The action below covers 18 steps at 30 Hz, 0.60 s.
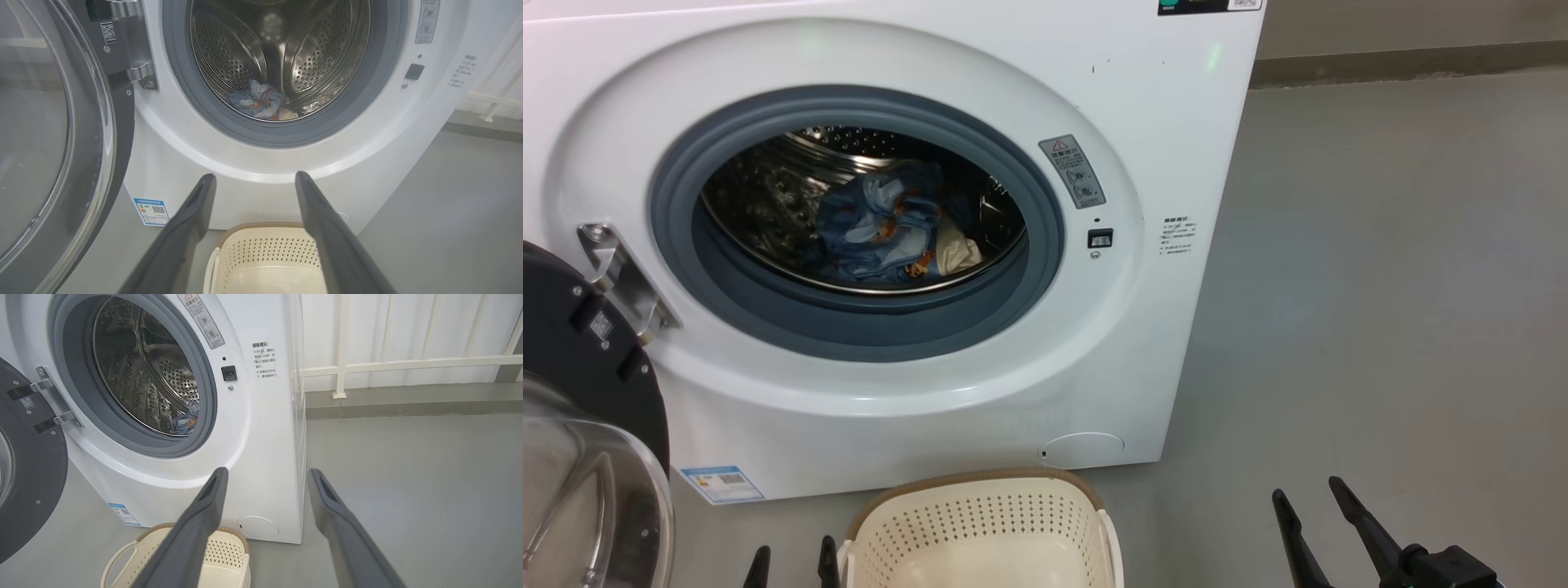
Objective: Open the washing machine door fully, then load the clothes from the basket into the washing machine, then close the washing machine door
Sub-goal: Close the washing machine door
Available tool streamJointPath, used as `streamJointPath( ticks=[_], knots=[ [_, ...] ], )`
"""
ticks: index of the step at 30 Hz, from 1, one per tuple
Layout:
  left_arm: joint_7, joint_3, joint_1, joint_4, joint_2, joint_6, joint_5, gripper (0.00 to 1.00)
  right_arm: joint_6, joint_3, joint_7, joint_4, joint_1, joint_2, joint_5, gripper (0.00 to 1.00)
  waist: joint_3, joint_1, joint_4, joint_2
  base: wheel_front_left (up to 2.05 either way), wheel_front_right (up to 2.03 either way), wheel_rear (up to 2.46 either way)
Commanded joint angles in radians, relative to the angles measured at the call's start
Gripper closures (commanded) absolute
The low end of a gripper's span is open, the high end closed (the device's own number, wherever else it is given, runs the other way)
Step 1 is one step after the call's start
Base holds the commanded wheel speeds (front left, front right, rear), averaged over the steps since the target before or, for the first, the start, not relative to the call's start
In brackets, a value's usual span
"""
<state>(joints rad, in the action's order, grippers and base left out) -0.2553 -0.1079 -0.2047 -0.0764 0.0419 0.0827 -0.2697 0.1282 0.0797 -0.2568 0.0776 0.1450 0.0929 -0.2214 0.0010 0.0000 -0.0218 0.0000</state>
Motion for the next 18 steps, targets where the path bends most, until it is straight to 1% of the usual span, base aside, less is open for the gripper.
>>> streamJointPath(
  ticks=[1,10,18],
  knots=[
    [-0.006,0.035,0.015,0.035,0.008,-0.005,0.000,0.00,0.003,0.018,-0.005,-0.025,-0.012,0.006,0.010,0.00,-0.004,0.0000,-0.001,0.0000,0.00,0.00,0.00],
    [-0.006,0.039,-0.002,0.038,0.008,-0.019,0.013,0.00,0.003,0.001,-0.005,-0.004,0.008,0.010,0.007,0.00,-0.019,0.0000,-0.001,0.0000,0.00,0.00,0.00],
    [-0.006,0.038,-0.021,0.047,0.008,-0.022,0.020,0.00,0.003,-0.010,-0.005,0.022,0.022,0.009,0.004,0.00,-0.034,0.0000,0.003,0.0000,0.00,0.00,0.00]
  ],
)
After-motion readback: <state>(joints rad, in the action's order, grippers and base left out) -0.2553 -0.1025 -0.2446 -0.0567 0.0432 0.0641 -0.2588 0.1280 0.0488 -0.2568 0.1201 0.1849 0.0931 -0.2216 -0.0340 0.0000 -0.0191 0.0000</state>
